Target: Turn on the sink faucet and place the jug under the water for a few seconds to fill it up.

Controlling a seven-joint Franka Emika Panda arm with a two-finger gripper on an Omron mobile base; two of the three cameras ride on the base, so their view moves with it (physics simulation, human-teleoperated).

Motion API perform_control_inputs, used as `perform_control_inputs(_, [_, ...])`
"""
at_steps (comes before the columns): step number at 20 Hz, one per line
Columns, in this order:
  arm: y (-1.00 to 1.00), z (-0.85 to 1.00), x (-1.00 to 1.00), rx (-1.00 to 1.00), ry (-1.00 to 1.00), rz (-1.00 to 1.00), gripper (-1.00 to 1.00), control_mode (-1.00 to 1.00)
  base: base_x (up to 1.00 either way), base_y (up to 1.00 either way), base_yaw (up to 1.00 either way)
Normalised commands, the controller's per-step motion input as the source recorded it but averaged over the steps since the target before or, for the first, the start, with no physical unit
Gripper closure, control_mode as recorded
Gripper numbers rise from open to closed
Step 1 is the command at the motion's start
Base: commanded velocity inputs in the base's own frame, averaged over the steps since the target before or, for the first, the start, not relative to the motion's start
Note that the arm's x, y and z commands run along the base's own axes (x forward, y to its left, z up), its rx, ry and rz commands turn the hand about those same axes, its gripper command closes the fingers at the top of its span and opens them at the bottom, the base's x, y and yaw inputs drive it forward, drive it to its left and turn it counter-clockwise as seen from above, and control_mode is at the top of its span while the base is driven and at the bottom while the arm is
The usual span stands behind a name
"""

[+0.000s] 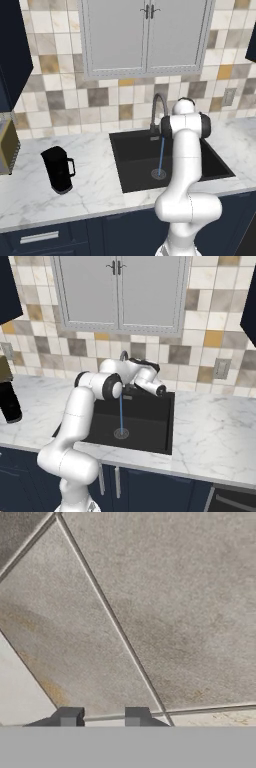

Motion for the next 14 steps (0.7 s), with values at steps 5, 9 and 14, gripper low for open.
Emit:
perform_control_inputs(5, [-1.00,-0.90,0.01,0.15,0.16,-0.01,1.00,-1.00,0.00,0.00,0.00])
perform_control_inputs(9, [-0.99,-0.74,0.00,0.16,0.12,-0.01,-1.00,-1.00,0.00,0.00,0.00])
perform_control_inputs(14, [-0.30,-0.24,0.00,0.02,0.10,-0.04,-1.00,-1.00,0.00,0.00,0.00])
